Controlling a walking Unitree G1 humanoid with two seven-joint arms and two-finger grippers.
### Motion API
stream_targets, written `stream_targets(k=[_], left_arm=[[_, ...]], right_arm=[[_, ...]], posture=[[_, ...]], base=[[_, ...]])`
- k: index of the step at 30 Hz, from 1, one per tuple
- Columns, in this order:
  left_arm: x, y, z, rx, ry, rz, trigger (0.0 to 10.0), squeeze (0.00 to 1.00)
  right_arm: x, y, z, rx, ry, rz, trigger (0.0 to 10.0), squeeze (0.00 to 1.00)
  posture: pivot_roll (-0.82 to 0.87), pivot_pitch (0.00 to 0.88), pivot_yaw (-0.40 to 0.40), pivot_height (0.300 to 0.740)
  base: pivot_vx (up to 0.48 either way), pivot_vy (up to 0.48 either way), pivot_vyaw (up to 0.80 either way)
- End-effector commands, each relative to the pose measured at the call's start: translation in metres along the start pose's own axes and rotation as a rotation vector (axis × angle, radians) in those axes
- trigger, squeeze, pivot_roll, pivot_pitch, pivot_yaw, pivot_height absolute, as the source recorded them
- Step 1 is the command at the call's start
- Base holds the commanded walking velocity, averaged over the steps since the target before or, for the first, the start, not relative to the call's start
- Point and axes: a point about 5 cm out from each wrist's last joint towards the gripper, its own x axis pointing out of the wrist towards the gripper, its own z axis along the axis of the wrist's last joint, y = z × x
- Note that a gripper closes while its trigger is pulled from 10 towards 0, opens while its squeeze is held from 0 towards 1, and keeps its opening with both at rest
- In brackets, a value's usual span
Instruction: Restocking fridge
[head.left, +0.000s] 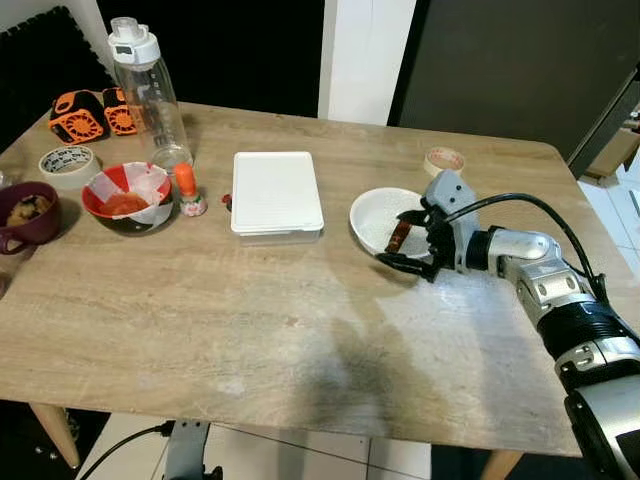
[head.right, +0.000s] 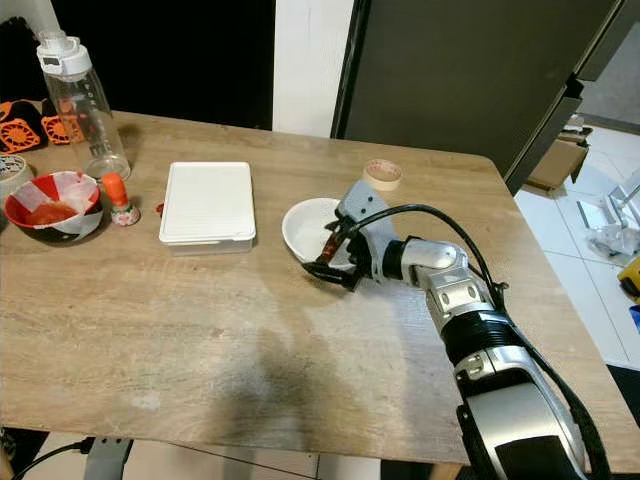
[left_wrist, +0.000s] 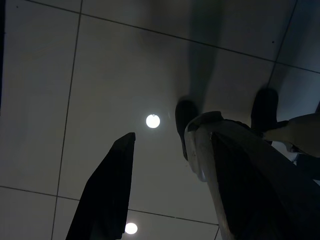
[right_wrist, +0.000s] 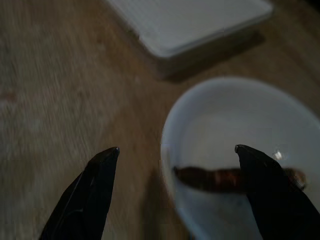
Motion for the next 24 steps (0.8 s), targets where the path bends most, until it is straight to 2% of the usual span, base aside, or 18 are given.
stream_targets(k=[1,7,8,10,15,23,24], left_arm=[[-0.002,0.004,-0.007,-0.002,0.028,0.008,10.0,0.0],[-0.002,0.004,-0.007,0.0,0.029,0.008,10.0,0.0],[-0.002,0.004,-0.007,0.0,0.028,0.008,10.0,0.0],[-0.002,0.004,-0.007,0.0,0.028,0.008,10.0,0.0],[-0.002,0.004,-0.009,0.005,0.033,0.008,10.0,0.0],[-0.003,0.007,-0.012,0.014,0.045,0.009,10.0,0.0],[-0.004,0.007,-0.012,0.015,0.047,0.009,10.0,0.0]], right_arm=[[-0.001,0.005,-0.019,-0.04,0.135,0.031,10.0,0.0],[0.005,0.01,-0.032,-0.065,0.201,0.018,10.0,0.0],[0.005,0.009,-0.038,-0.095,0.236,-0.019,10.0,0.0],[0.005,0.009,-0.038,-0.095,0.236,-0.019,10.0,0.0],[0.008,0.007,-0.037,-0.182,0.24,-0.086,10.0,0.0],[0.009,0.003,-0.033,-0.225,0.242,-0.11,10.0,0.0],[0.009,0.002,-0.033,-0.225,0.247,-0.109,4.8,0.0]], posture=[[0.05,0.062,-0.082,0.74],[0.06,0.064,-0.084,0.74],[0.06,0.066,-0.085,0.74],[0.06,0.066,-0.085,0.74],[0.07,0.078,-0.085,0.74],[0.07,0.089,-0.082,0.74],[0.07,0.091,-0.08,0.74]], base=[[0.0,0.0,0.0],[0.0,0.0,0.0],[0.0,0.0,0.0],[0.0,0.0,0.0],[0.0,0.0,0.0],[0.0,0.0,0.0],[0.0,0.0,0.0]])
